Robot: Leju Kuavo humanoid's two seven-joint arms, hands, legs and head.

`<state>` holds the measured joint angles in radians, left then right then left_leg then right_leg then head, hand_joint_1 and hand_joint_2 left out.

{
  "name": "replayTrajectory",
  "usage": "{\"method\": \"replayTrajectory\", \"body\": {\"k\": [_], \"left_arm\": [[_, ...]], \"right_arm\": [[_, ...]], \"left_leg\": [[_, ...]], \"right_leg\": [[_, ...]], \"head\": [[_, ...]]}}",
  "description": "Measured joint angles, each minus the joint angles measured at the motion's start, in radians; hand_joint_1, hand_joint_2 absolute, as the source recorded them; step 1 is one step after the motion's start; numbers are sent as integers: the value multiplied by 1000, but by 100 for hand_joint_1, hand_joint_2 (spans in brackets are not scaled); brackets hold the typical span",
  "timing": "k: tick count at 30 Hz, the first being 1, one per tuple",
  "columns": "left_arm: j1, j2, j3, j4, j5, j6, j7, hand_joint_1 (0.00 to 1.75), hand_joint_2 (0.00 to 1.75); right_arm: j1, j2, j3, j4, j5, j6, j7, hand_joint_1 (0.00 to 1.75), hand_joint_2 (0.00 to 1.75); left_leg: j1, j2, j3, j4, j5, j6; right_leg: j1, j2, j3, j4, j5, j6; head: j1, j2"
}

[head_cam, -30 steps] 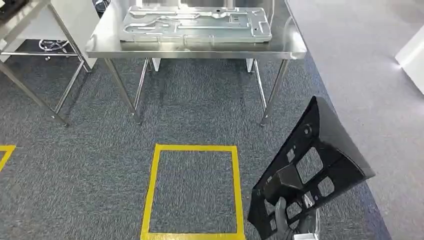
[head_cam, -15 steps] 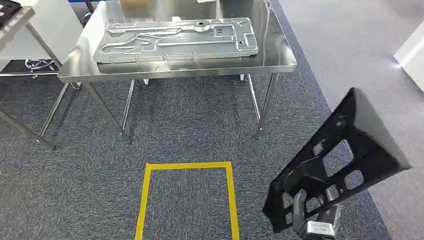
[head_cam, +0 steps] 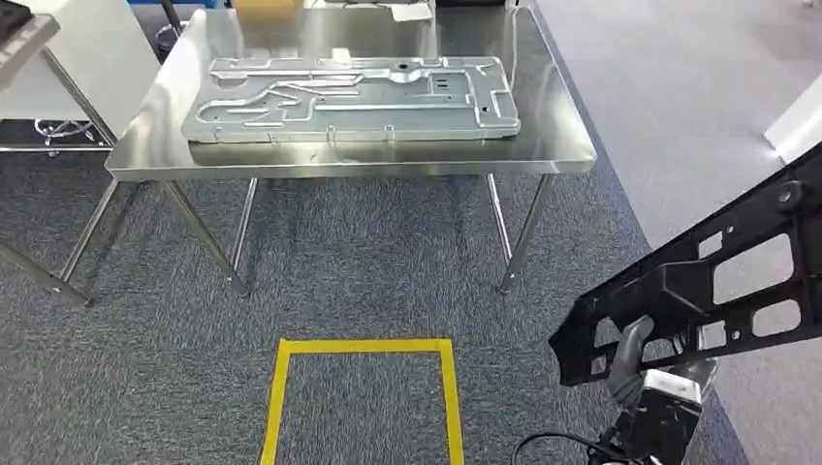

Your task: Take the parts from the cabinet and place them on the table.

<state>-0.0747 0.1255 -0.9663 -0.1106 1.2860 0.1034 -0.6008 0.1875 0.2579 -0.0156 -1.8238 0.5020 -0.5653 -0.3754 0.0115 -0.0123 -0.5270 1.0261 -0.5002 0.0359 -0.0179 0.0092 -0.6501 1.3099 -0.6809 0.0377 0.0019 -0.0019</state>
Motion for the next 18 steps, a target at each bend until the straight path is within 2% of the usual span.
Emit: {"method": "replayTrajectory", "body": {"k": [1,2,3,4,5,6,7,8,9,10,11,13,14,15,16,17,18], "left_arm": [[0,0,-3,0,4,2,0,0,0],[-1,-1,-7,0,6,5,0,0,0],[-1,-3,-13,0,11,6,0,0,0],[-2,-4,-16,0,14,6,-1,0,0],[-6,-4,-19,0,21,7,-1,0,0],[-13,-5,-21,0,24,6,-2,0,0],[-12,-5,-23,0,25,6,-3,0,0],[-10,-7,-26,0,26,6,-3,0,0],[-8,-7,-29,0,26,5,-3,0,0],[-8,-8,-31,0,27,5,-3,0,0],[-12,-9,-34,0,28,5,-4,0,0],[-13,-9,-40,0,34,5,-4,0,0],[-12,-9,-42,0,36,5,-3,0,0],[-8,-10,-43,0,38,5,-3,0,0],[-4,-10,-44,0,40,5,-2,0,0],[-2,-10,-44,0,40,5,-2,0,0],[-2,-10,-44,0,40,5,-2,0,0]], "right_arm": [[-10,-6,2,4,3,15,6,175,175],[-19,-13,8,7,7,35,12,175,175],[-24,-22,18,9,9,61,11,175,175],[-27,-32,31,10,5,93,8,175,175],[-27,-45,47,13,-2,127,7,175,175],[-28,-55,59,13,-4,144,8,175,175],[-26,-59,67,13,-6,153,7,175,175],[-31,-61,73,13,-9,156,7,175,175],[-33,-63,80,13,-9,157,7,175,175],[-34,-65,85,13,-10,157,7,175,175],[-37,-67,87,13,-9,160,7,175,175],[-38,-71,92,14,-2,169,9,175,175],[-38,-73,93,14,2,170,11,175,175],[-39,-75,94,15,6,172,13,175,175],[-39,-77,95,16,7,172,14,175,175],[-39,-79,95,16,8,173,16,175,175],[-41,-80,97,16,10,174,17,175,175]], "left_leg": [[1,-2,9,0,-8,-3],[2,-3,23,0,-18,-7],[4,-6,39,0,-29,-11],[4,-10,40,-2,-39,-18],[3,-11,50,4,-45,-25],[4,-15,37,-2,-48,-32],[4,-16,51,2,-45,-40],[0,-17,52,4,-39,-47],[2,-18,55,4,-42,-50],[5,-9,52,22,-55,-49],[4,-3,28,66,-74,-50],[5,0,-65,212,-143,-60],[5,0,-109,273,-166,-59],[5,1,-138,298,-160,-58],[5,3,-141,273,-125,-56],[4,6,-124,210,-72,-53],[2,13,-95,121,-8,-45]], "right_leg": [[-1,-2,-6,-32,23,1],[-2,-3,1,-93,76,2],[-4,-3,17,-172,153,2],[-6,8,26,-243,235,4],[0,23,13,-241,215,-3],[5,20,16,-244,208,-17],[6,17,14,-250,227,-28],[5,11,19,-252,223,-37],[1,9,33,-257,226,-44],[-1,1,46,-267,223,-52],[0,-4,55,-271,219,-58],[5,-16,59,-272,211,-66],[8,-21,61,-271,206,-68],[10,-24,66,-271,201,-69],[12,-28,75,-271,195,-68],[15,-34,85,-271,188,-68],[17,-41,97,-271,180,-68]], "head": [[0,0],[0,0],[0,0],[1,0],[-3,0],[-2,0],[-1,0],[-2,0],[-4,0],[-2,0],[-8,0],[-11,0],[-11,0],[-12,0],[-11,0],[-11,0],[-11,0]]}}
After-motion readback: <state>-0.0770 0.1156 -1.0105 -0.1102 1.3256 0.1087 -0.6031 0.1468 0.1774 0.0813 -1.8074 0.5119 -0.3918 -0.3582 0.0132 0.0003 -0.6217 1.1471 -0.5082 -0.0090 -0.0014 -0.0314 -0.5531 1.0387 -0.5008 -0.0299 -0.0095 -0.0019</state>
